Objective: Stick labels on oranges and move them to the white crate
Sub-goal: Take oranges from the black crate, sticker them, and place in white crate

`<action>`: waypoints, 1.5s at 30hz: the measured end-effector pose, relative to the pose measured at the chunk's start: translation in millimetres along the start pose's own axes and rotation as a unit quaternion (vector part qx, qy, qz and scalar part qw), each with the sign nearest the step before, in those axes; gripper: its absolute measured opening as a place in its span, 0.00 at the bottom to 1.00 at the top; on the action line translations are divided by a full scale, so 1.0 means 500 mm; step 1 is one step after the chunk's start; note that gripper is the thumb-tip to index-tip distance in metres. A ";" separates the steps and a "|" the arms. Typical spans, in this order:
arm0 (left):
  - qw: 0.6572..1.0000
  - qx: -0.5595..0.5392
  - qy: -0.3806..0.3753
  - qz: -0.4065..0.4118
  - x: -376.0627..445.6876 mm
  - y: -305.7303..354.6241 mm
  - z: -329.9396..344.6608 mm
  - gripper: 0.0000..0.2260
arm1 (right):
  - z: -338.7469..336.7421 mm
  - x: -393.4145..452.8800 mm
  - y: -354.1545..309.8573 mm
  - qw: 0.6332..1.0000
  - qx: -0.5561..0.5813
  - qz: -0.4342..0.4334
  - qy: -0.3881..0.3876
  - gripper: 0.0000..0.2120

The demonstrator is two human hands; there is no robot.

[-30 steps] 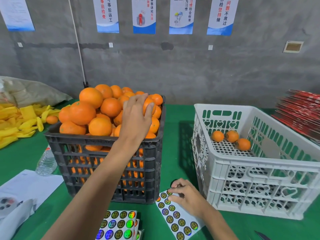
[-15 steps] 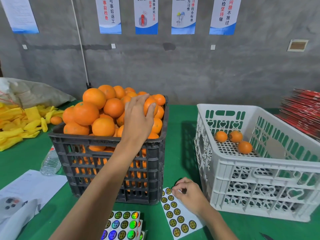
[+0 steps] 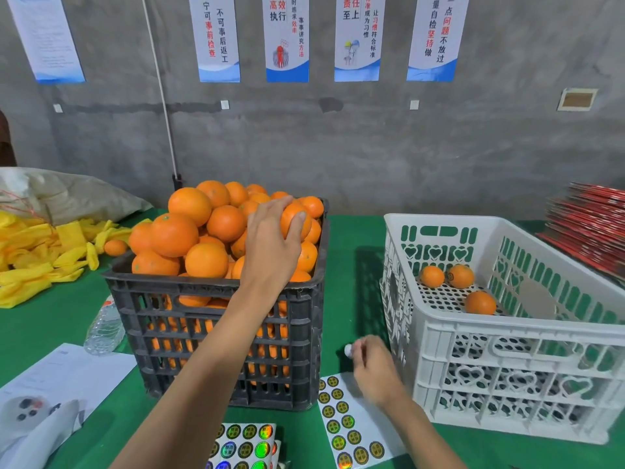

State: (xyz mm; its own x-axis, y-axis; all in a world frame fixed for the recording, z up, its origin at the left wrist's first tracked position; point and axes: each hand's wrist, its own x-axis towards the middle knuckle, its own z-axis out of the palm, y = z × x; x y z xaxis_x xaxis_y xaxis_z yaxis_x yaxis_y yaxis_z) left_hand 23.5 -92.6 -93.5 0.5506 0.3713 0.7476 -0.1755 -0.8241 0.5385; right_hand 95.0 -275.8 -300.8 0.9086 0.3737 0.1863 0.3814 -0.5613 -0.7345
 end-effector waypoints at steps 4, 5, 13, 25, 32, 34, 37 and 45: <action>0.998 -0.059 0.011 0.026 -0.005 0.005 -0.001 0.17 | -0.072 0.040 -0.159 0.958 0.127 -0.078 0.246 0.06; 0.997 -0.066 0.009 0.036 -0.006 0.007 0.000 0.17 | -0.091 0.050 -0.204 0.943 0.140 -0.094 0.287 0.06; 0.991 -0.111 -0.017 0.069 0.002 0.004 0.002 0.15 | -0.146 0.075 -0.376 0.919 0.222 -0.168 0.280 0.08; 0.954 0.263 -0.061 0.130 0.127 -0.011 -0.127 0.26 | -0.310 0.090 -0.314 0.951 -0.142 -0.033 0.273 0.27; 0.880 0.358 -0.132 -0.283 0.183 -0.073 -0.229 0.26 | -0.382 0.101 -0.212 0.926 -0.288 0.132 0.207 0.18; 0.895 0.350 -0.105 -0.256 0.176 -0.078 -0.225 0.21 | -0.370 0.097 -0.211 0.924 -0.294 0.104 0.220 0.18; 0.913 0.360 -0.042 -0.188 0.159 -0.060 -0.201 0.19 | -0.338 0.095 -0.229 0.921 -0.307 0.015 0.237 0.17; 0.970 0.240 0.026 0.034 0.078 0.029 -0.088 0.29 | -0.196 0.058 -0.229 0.919 -0.338 -0.194 0.055 0.08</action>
State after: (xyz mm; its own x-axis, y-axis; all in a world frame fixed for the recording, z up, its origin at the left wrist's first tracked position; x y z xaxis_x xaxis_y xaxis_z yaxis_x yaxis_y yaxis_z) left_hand 6.7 -71.2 -39.5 0.5072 0.3204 0.8001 0.1974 -0.9468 0.2541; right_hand 94.4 -272.8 -147.3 0.6799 0.5863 0.4404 0.6648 -0.7463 -0.0328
